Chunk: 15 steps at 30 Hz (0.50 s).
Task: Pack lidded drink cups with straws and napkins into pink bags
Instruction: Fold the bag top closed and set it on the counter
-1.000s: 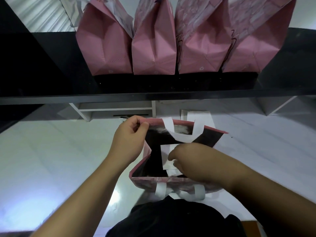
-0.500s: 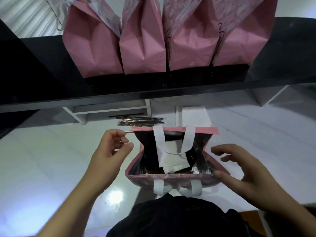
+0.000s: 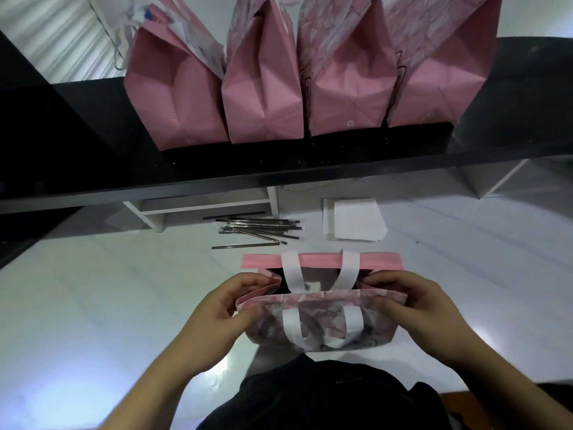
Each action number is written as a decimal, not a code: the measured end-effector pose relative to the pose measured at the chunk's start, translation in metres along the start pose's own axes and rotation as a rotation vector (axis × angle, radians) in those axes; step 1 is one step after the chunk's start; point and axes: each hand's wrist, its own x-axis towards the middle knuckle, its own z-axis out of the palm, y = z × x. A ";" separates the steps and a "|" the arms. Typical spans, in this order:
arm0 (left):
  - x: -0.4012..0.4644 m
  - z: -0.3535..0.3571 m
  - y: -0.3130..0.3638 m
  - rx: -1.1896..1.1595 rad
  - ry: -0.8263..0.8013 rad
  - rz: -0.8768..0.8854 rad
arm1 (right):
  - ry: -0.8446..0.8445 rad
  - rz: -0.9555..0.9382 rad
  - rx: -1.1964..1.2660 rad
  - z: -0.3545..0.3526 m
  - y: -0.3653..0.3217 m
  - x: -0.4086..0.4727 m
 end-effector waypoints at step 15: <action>0.026 -0.013 0.011 0.444 0.166 0.106 | 0.090 -0.212 -0.698 -0.017 -0.003 0.023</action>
